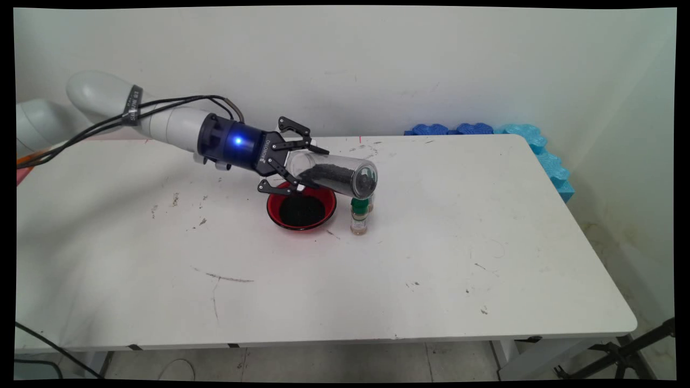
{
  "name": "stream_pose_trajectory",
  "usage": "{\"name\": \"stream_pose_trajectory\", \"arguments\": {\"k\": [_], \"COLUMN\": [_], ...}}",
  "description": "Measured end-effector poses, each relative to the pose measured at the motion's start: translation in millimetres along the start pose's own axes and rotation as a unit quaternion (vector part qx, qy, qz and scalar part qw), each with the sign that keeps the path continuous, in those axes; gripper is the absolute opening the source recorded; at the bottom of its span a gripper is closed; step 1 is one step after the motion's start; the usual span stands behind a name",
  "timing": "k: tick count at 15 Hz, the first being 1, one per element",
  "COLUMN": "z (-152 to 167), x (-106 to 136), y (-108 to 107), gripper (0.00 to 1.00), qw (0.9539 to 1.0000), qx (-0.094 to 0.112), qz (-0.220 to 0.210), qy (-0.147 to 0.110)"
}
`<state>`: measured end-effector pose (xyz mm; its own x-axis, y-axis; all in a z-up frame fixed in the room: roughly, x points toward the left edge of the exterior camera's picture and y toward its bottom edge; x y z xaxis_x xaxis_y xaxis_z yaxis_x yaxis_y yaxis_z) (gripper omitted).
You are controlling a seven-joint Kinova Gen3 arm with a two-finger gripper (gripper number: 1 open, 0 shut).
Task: Pour the black seasoning powder in the red bowl
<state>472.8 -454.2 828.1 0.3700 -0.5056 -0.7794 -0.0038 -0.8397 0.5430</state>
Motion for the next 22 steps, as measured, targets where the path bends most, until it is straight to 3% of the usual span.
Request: {"name": "stream_pose_trajectory", "arguments": {"k": [22], "z": [6], "x": [13], "y": [-3], "gripper": [0.00], "qw": [0.9999], "qx": [-0.015], "qz": [-0.003], "qy": [0.007]}}
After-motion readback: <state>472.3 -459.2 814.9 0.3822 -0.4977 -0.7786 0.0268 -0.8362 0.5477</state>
